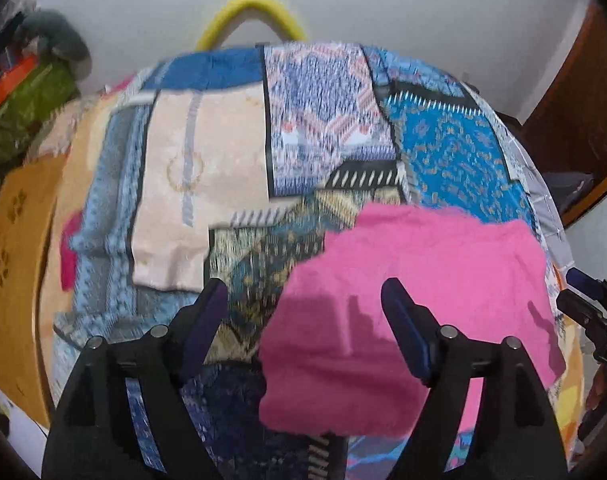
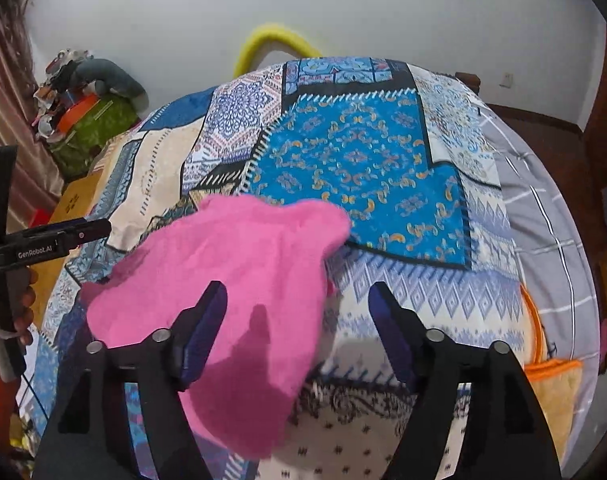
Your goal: Fold small clothes
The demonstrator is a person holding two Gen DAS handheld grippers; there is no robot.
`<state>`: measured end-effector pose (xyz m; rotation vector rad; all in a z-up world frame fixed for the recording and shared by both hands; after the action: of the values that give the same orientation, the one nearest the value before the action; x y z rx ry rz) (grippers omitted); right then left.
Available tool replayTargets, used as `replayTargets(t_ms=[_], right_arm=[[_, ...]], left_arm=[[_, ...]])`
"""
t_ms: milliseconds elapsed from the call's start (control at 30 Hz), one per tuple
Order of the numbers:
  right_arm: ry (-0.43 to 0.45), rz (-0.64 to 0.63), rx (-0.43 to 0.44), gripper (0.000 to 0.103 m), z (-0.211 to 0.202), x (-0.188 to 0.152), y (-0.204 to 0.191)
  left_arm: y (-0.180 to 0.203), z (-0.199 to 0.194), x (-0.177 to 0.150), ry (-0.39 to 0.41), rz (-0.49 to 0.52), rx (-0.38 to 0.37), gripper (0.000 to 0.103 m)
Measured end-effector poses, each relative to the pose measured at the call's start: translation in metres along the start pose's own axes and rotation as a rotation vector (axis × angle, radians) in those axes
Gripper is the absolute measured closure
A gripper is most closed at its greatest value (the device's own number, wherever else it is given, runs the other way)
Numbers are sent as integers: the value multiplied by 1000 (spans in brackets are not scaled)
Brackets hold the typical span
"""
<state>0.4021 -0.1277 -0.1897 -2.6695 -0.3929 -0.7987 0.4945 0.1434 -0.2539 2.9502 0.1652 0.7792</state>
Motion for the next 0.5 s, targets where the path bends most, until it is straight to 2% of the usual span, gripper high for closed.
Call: replayTargets(t_ms=[133,233,367,500], right_arm=[[-37,38,24,32,3,-17,4],[-75,80,44,32,10,-28,9],[-111,146,77,32,21,-36,15],[-117,193,115,32,30,-38,16]], left_arm=[[-6,13,-18,-75,-37,-39,24],[-7,26,-31,-135,-72,-95,24],[-6,42,-40,-187,-148,-152,24],[-1,51,-41,-204,-189,-202,20]])
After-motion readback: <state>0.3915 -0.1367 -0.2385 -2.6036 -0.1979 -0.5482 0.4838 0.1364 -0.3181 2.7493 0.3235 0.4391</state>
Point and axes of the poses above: each gripper's, at about its wrist camera, not at the fingertips, and z roughly the way its jaws point, y to its right, x to its top, the point moved 5 cm from there along z, roughly the way its jaws point, and after that the axes turned 2 degrees about y, right-handed, at the moved point
